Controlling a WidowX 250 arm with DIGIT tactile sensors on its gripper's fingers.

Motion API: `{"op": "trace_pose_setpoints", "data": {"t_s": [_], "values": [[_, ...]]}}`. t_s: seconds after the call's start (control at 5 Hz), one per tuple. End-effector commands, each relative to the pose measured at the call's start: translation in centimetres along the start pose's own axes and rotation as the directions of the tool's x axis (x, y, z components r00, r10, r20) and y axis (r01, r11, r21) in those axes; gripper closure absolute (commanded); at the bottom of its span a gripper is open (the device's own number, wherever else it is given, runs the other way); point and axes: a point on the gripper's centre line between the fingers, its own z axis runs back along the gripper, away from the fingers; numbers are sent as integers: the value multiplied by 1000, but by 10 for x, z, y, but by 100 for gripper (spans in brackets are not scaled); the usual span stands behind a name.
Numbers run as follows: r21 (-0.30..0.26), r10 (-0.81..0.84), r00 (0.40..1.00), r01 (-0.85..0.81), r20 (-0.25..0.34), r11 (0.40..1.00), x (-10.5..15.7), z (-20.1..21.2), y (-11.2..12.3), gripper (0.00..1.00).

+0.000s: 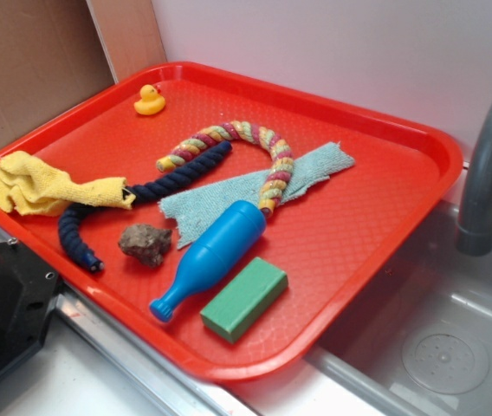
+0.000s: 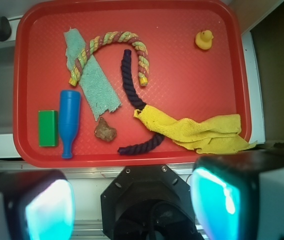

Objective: Grab the yellow duck.

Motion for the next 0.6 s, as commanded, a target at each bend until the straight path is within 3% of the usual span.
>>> {"op": "trace_pose_setpoints", "data": {"t_s": [0.0, 0.2, 0.4], "values": [[0, 0, 1000, 0, 0, 1000, 0, 0, 0, 0], [134, 170, 985, -169, -2, 977, 14, -33, 35, 0], [118, 350, 930, -362, 113, 925, 35, -46, 58, 0]]}}
